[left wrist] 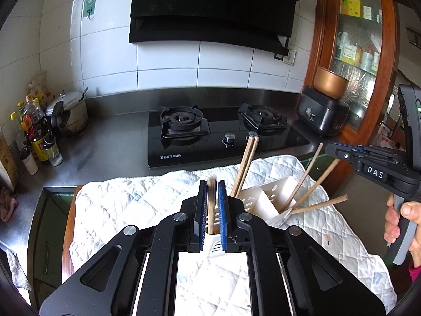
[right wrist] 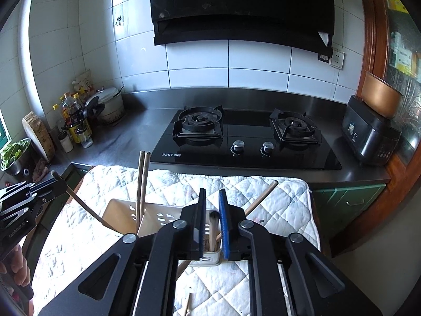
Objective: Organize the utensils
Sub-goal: 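Open both tools to drop the chopsticks into the holder, then close the right tool on a chopstick while the left tool opens toward another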
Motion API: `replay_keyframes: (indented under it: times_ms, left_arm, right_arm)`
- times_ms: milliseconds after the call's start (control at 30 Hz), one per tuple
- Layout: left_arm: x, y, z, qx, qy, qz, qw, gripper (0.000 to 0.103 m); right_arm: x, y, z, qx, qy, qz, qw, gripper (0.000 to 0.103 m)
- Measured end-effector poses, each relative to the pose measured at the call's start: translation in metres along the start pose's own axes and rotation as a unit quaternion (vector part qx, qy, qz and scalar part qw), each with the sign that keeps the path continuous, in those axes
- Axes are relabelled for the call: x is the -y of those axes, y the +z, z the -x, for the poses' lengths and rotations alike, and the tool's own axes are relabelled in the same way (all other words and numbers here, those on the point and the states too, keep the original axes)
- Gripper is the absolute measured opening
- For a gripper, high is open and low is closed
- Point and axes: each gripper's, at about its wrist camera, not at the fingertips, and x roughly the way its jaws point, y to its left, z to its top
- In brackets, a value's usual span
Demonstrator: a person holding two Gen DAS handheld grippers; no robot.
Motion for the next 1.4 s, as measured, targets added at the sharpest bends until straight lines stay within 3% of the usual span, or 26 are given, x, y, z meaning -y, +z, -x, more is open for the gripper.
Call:
replay_keyframes:
  times_ms: [300,567,667,867,1000,1033,1200,1400]
  left_arm:
    - [0.001,-0.010,0.045,0.037,-0.015,0.006,0.9992,0.009]
    - [0.000,-0.055,0.095,0.052,-0.017,0.015,0.9984,0.011]
    - [-0.003,-0.083,0.105,0.045,-0.015,0.024,0.9986,0.030]
    - [-0.013,-0.142,0.113,0.009,-0.004,0.043,0.9990,0.032]
    - [-0.016,-0.175,0.114,-0.009,0.016,0.051,0.9985,0.050]
    - [-0.015,-0.182,0.115,-0.013,0.018,0.049,0.9985,0.051]
    - [-0.012,-0.211,0.119,-0.019,0.048,0.045,0.9976,0.075]
    - [-0.016,-0.231,0.124,-0.024,0.079,0.045,0.9956,0.082]
  right_arm:
    - [0.001,-0.030,0.068,0.059,-0.017,-0.002,0.998,0.026]
    - [-0.024,-0.130,0.096,0.018,-0.003,0.021,1.000,0.026]
    - [-0.037,-0.175,0.094,-0.008,0.003,0.025,1.000,0.026]
    - [-0.054,-0.258,0.080,-0.061,0.016,0.007,0.998,0.026]
    - [-0.066,-0.295,0.067,-0.087,0.014,0.000,0.996,0.026]
    - [-0.068,-0.300,0.063,-0.092,0.012,0.000,0.996,0.026]
    - [-0.072,-0.310,0.048,-0.105,0.016,-0.019,0.994,0.024]
    - [-0.070,-0.311,0.035,-0.115,0.008,-0.024,0.993,0.017]
